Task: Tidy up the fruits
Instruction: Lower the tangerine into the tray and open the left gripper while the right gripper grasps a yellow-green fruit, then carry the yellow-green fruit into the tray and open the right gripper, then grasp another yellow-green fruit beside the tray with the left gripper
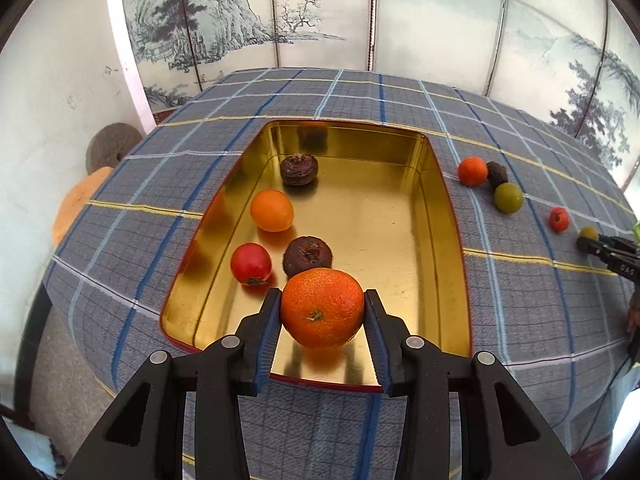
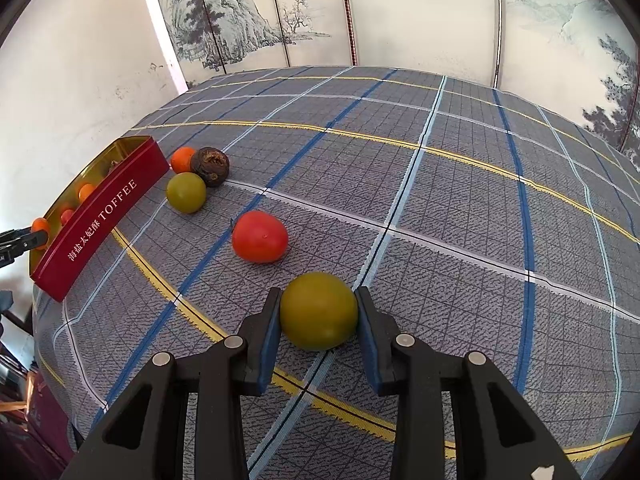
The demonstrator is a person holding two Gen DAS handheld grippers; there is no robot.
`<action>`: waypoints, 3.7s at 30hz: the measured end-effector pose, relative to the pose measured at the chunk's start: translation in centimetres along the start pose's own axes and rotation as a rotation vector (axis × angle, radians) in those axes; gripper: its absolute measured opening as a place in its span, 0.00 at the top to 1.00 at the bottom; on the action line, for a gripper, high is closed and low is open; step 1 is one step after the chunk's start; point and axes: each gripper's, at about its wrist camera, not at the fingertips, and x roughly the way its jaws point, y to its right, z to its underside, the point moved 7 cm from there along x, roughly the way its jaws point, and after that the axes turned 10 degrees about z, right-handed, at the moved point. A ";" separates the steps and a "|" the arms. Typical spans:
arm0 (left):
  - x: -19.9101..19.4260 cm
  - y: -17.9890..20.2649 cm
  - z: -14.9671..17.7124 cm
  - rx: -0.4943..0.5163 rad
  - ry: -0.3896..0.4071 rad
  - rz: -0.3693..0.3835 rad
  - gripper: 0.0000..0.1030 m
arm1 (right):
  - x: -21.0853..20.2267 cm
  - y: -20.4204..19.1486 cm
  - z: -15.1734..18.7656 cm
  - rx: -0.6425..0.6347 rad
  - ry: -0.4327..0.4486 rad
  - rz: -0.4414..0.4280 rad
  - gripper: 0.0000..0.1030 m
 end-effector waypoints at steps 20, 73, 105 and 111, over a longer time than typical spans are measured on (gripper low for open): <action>-1.4 -0.6 -0.5 0.038 0.056 -0.080 0.40 | -4.2 -1.0 0.0 0.022 0.056 0.005 0.69; -3.8 -8.1 1.6 -0.047 0.106 -0.184 0.28 | 5.2 -31.1 -12.0 -0.248 -0.071 -0.311 0.68; -4.6 -5.6 0.9 0.011 0.106 -0.199 0.26 | -4.3 -20.6 -9.7 -0.111 0.152 -0.248 0.31; -4.4 -2.6 0.1 0.075 0.099 -0.185 0.25 | -4.6 -10.4 -5.3 -0.031 0.125 -0.052 0.21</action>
